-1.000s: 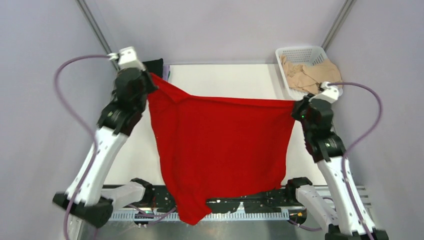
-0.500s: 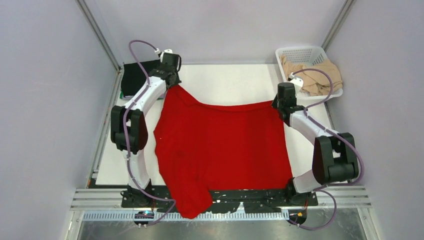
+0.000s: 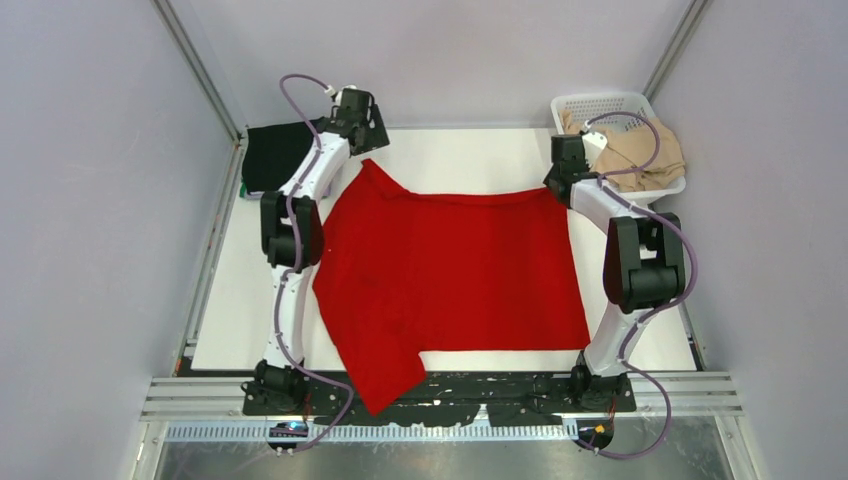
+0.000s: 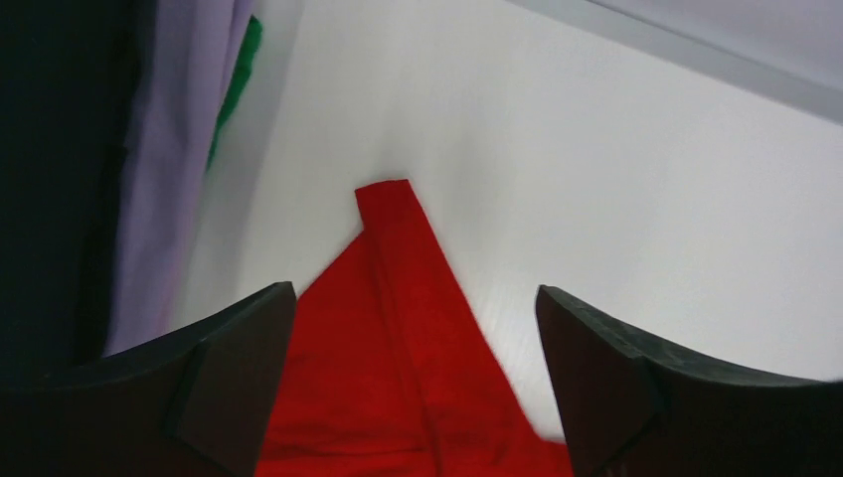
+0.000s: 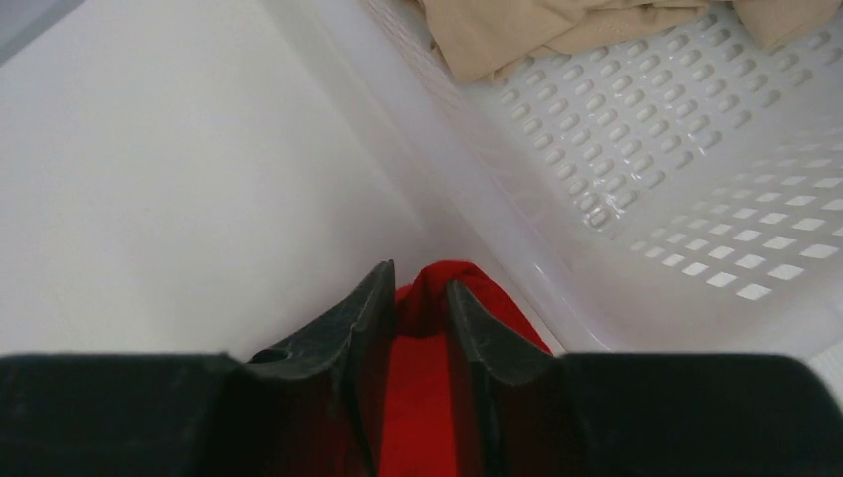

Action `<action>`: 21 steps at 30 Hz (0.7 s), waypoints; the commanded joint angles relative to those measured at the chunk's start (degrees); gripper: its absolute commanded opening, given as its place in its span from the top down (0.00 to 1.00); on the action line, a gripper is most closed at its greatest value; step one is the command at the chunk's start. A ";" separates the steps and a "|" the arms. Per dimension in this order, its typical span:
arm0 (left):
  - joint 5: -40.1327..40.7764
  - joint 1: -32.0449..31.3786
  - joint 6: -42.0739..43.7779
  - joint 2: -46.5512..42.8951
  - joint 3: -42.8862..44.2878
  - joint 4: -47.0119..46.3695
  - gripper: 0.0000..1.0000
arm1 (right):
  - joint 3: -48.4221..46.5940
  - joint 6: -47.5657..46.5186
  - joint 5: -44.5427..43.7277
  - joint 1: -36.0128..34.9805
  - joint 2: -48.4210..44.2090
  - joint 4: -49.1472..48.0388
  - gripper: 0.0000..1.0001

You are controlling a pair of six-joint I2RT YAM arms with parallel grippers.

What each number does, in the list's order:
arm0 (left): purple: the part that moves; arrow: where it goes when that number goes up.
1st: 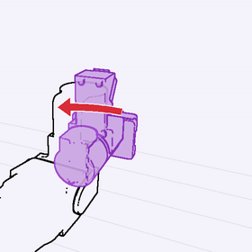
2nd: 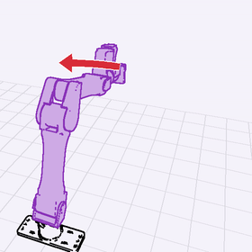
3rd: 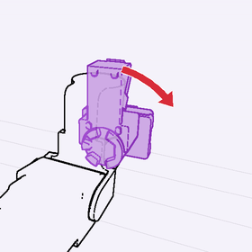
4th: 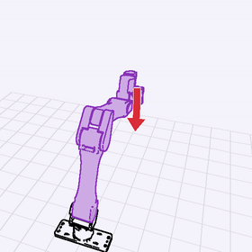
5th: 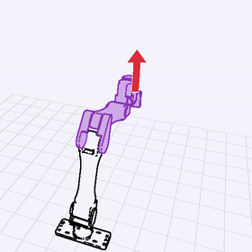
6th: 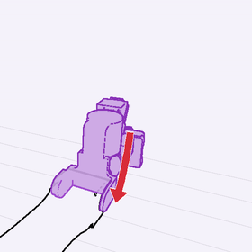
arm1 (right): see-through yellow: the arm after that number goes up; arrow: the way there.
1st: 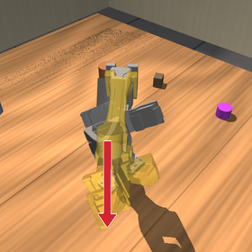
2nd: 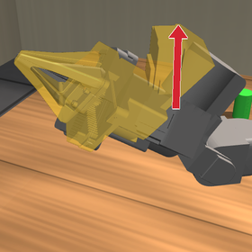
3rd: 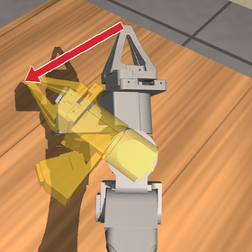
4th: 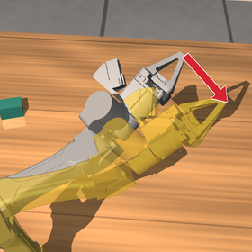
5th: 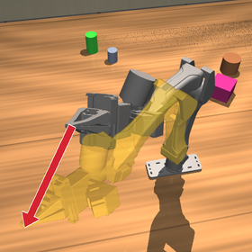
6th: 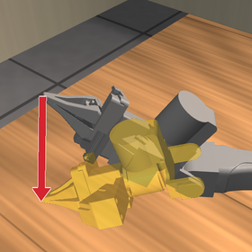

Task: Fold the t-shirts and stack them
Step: Flatten out the tshirt

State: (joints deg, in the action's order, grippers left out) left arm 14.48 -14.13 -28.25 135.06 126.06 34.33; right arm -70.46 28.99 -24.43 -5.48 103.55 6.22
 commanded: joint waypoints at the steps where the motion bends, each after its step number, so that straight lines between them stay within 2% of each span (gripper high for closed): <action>1: -5.48 1.19 -3.58 3.39 10.12 4.26 0.01 | -8.43 0.31 -1.33 0.46 3.03 2.64 0.53; 2: -7.23 1.47 -4.44 3.04 9.88 3.96 0.00 | -9.07 -0.40 0.08 0.49 3.27 3.29 0.47; 3: -8.60 1.70 -5.39 2.08 8.42 3.28 0.00 | -9.54 -0.59 0.83 0.48 3.25 3.24 0.36; 5: -11.10 1.74 -6.26 -1.15 2.71 0.72 0.00 | -8.58 -1.47 3.85 0.36 2.16 2.03 0.26; 8: -14.09 1.74 -8.42 -7.71 -8.06 -3.42 0.00 | -6.37 -1.75 8.09 -0.28 -0.44 0.40 0.19; 9: -16.22 1.74 -9.51 -9.28 -11.00 -4.49 0.00 | -5.07 -1.73 8.78 -0.52 -1.06 0.21 0.11; 11: -17.71 1.66 -12.06 -11.75 -16.56 -5.99 0.00 | -2.67 -1.71 10.40 -1.27 -2.93 -0.60 0.03; 15: -20.73 1.60 -17.59 -14.16 -25.65 -12.92 0.00 | 1.69 -1.69 13.42 -2.49 -6.25 -2.62 0.02; 21: -23.27 1.05 -24.30 -10.67 -25.99 -14.71 0.00 | 4.64 -1.40 15.52 -2.58 -8.47 -3.59 0.03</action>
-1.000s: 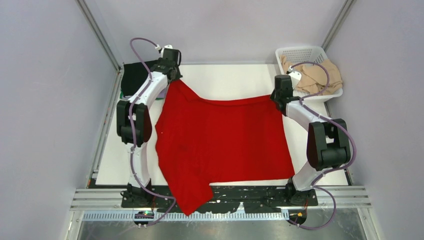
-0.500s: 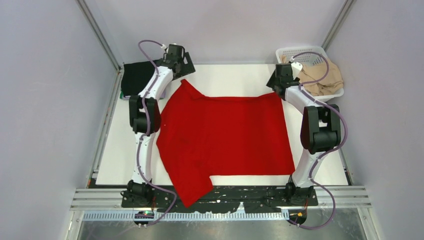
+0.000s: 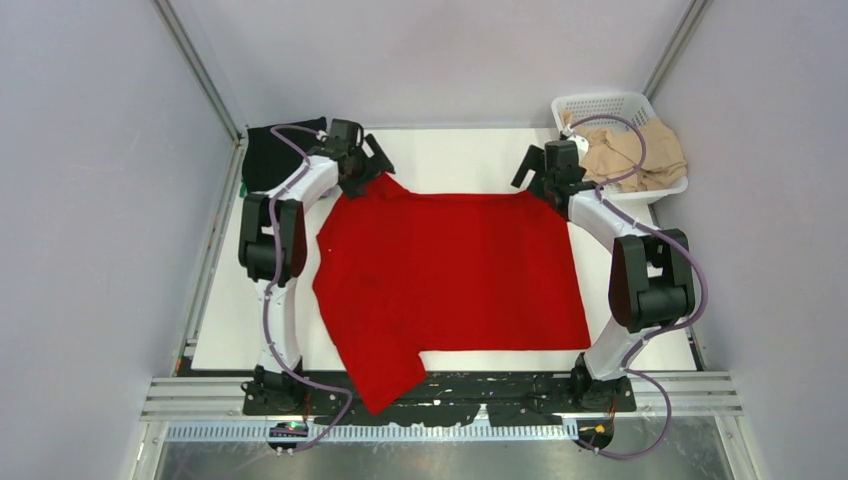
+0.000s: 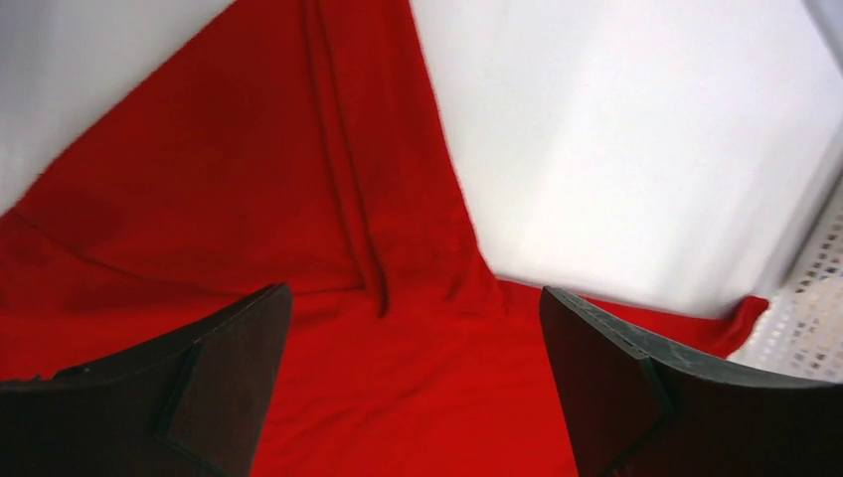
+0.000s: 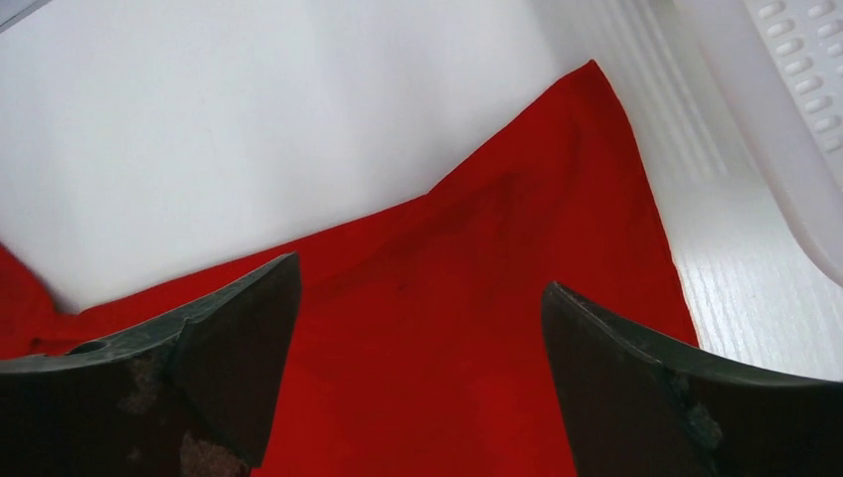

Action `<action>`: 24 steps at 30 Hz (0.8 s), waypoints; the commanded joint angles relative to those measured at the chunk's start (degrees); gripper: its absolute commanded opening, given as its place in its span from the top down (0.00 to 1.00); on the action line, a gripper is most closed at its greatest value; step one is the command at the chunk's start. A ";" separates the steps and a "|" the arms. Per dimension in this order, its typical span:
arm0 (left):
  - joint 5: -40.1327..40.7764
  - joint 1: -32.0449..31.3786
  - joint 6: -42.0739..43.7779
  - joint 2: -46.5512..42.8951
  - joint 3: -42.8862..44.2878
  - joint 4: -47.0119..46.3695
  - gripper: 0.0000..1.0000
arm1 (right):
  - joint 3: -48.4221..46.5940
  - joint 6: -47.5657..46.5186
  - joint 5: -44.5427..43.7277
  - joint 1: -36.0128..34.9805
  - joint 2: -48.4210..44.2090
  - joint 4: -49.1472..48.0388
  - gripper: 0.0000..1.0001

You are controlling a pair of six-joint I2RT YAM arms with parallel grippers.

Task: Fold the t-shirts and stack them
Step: Flatten out the tshirt

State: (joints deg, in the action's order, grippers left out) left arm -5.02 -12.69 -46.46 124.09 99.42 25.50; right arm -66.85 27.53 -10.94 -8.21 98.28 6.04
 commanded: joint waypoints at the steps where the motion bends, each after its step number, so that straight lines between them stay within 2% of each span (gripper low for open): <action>1: -3.93 -0.59 -6.83 0.72 0.58 -6.08 0.00 | 1.26 0.06 2.05 0.14 -3.43 -3.50 0.03; 13: -3.36 -1.89 -12.13 3.73 0.80 -6.15 0.00 | 1.83 0.06 2.24 0.13 -4.18 -4.42 0.03; 20: -0.54 -2.60 -15.74 6.56 3.69 -7.92 0.01 | 2.43 -0.10 2.22 0.12 -4.23 -4.79 0.03; 24: -1.91 -2.76 -19.60 9.91 7.38 -9.31 0.00 | 3.02 -0.26 1.50 0.08 -5.06 -5.21 0.03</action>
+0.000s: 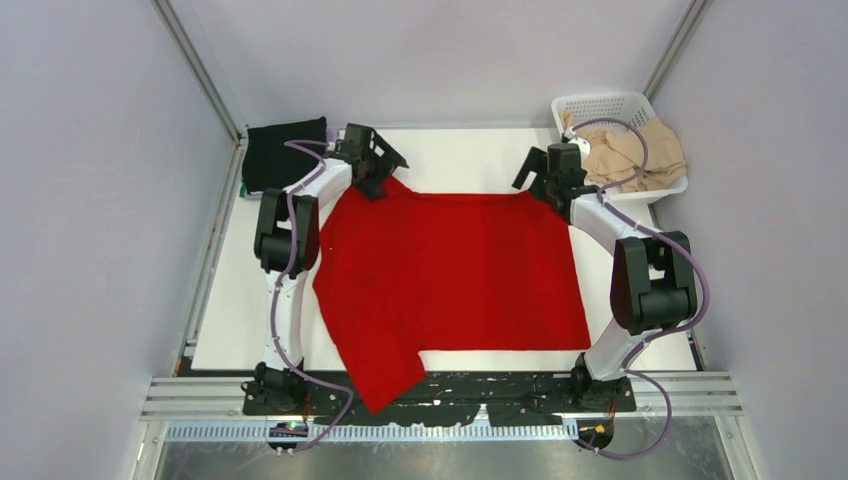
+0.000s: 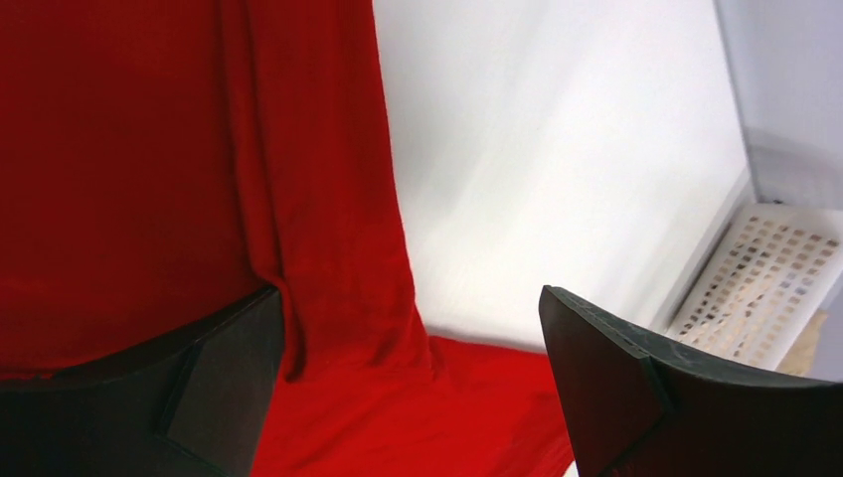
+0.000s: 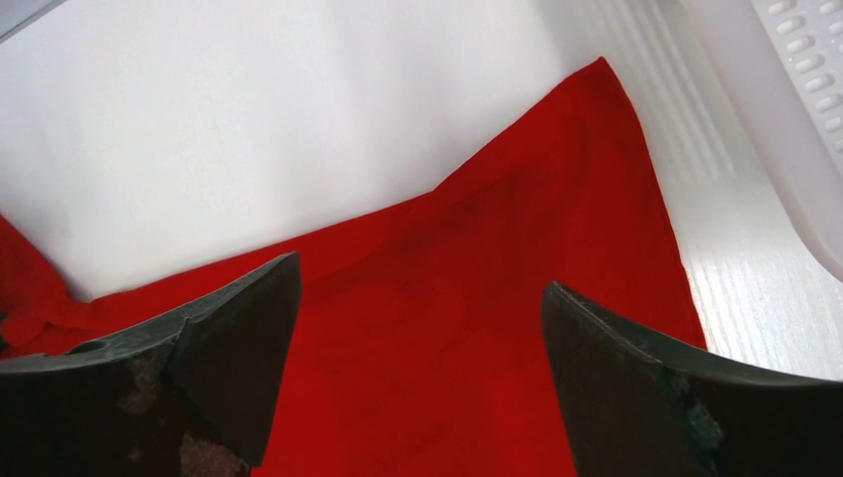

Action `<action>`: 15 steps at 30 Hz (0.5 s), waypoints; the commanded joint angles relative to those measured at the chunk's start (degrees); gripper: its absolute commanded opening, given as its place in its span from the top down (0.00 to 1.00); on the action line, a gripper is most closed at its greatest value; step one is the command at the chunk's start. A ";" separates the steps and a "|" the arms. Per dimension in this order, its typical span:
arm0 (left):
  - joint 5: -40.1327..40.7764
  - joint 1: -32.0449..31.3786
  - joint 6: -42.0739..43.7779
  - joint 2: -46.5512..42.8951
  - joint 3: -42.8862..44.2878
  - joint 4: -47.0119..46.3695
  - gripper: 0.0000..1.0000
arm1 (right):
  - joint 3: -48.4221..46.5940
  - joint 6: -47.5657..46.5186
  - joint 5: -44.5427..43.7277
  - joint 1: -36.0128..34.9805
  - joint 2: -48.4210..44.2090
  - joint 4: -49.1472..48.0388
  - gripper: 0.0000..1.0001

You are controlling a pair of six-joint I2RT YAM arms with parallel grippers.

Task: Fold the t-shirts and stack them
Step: Flatten out the tshirt

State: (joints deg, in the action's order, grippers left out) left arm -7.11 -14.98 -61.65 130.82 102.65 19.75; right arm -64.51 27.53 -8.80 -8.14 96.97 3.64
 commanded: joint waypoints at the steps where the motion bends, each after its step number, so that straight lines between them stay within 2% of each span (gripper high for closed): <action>1: -0.06 -0.55 -5.27 3.67 4.59 -4.64 0.00 | 0.73 -0.31 -0.75 0.09 -3.94 -3.01 0.03; 6: 0.22 -1.23 -9.10 6.13 8.01 -11.23 0.00 | 0.87 -0.59 -0.72 0.06 -3.87 -3.27 0.03; 15: 3.28 -3.85 -11.85 15.11 23.83 -11.30 0.00 | 0.09 -0.75 -0.29 0.62 -2.47 -3.28 0.03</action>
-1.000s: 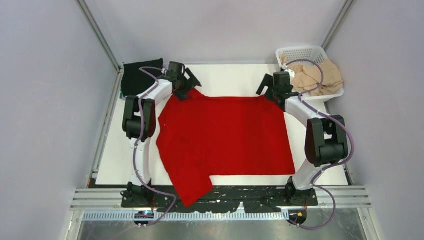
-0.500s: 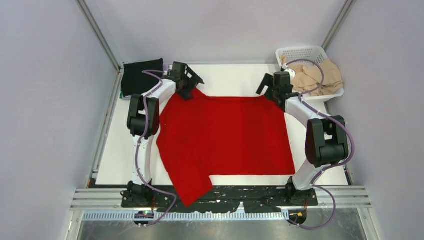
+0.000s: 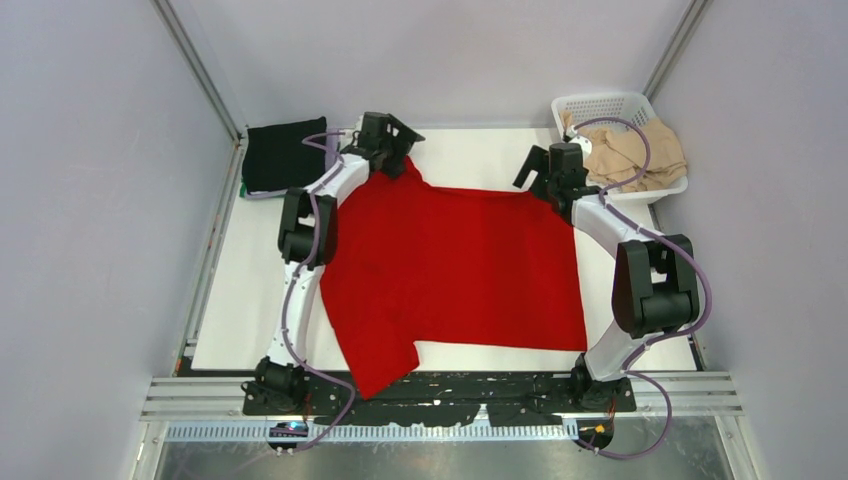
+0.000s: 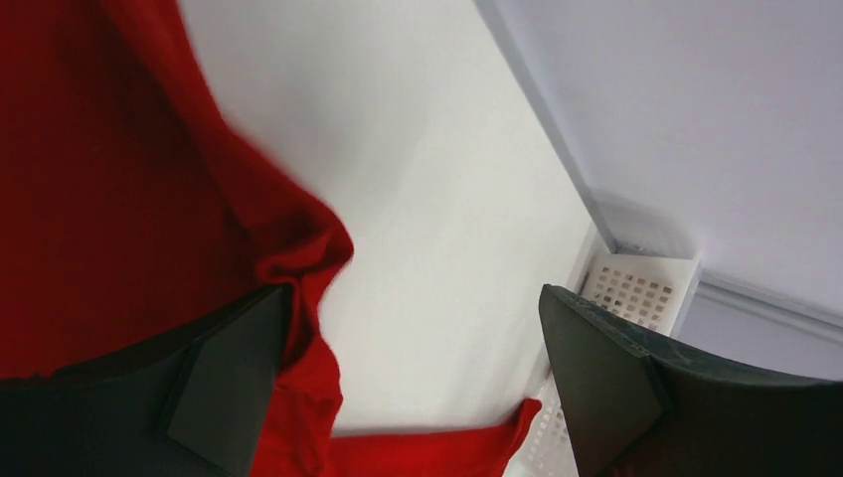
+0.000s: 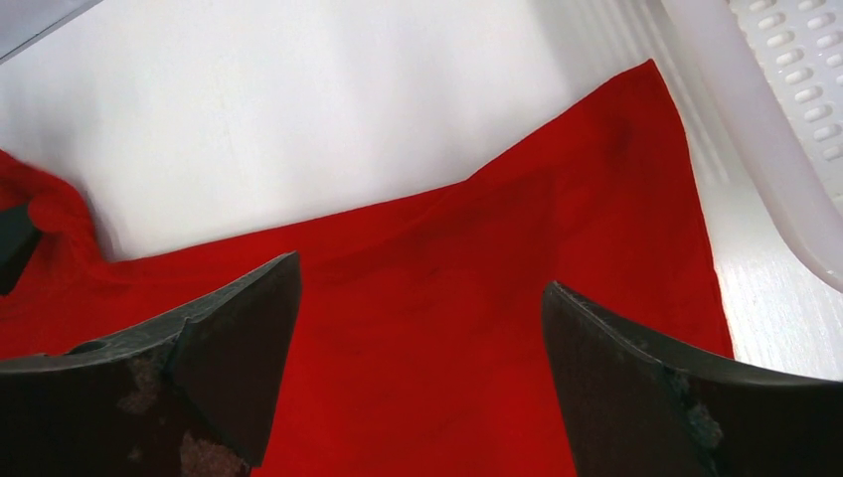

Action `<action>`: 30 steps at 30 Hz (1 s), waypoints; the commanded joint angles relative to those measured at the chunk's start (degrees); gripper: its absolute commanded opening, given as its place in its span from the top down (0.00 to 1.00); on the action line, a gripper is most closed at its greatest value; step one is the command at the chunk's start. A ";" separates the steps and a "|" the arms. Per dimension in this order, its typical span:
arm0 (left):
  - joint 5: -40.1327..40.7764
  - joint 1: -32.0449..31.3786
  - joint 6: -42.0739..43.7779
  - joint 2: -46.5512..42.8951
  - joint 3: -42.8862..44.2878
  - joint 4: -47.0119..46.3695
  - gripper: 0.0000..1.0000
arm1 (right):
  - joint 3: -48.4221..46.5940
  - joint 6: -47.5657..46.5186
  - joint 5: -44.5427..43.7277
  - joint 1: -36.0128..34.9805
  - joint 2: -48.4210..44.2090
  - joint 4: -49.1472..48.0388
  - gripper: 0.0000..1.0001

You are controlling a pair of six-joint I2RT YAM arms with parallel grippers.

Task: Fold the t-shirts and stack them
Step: Flatten out the tshirt

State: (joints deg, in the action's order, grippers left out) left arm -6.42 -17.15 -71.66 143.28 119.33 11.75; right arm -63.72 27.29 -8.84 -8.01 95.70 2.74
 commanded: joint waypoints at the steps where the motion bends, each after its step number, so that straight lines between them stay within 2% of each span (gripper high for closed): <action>1: 3.03 -2.08 -2.34 4.17 9.49 -2.36 0.00 | -0.74 -0.59 -0.27 0.72 -1.17 -2.39 0.03; 6: 1.34 -2.63 -4.08 9.24 18.67 -0.32 0.00 | -0.57 -0.57 0.11 1.09 -1.05 -2.39 0.03; 12: -0.97 -2.38 3.81 1.37 11.78 0.61 0.00 | -0.29 -0.69 1.37 1.11 -1.86 -2.16 0.03; 17: -3.09 -2.51 18.02 -11.04 5.75 7.35 0.00 | 0.83 -1.05 2.58 1.07 -3.30 0.24 0.04; 21: -0.91 -2.72 28.83 -25.20 -9.80 12.85 0.00 | 0.94 -2.15 4.16 1.02 -2.65 2.17 0.05; 25: 2.47 -2.72 31.14 -40.70 -35.94 7.04 0.00 | 0.49 -0.58 7.58 0.60 0.75 0.87 0.04; 27: 2.35 -2.72 31.19 -45.84 -45.71 4.11 0.00 | -0.72 0.08 10.13 0.28 2.89 -0.37 0.04; 30: 2.08 -2.72 30.56 -50.27 -55.83 2.48 0.00 | -3.98 1.55 13.72 -0.05 7.73 -1.34 0.05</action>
State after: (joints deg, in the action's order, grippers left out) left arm -5.34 -19.88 -43.88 94.30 74.54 16.84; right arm -63.33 27.05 -1.21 -7.27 98.28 4.32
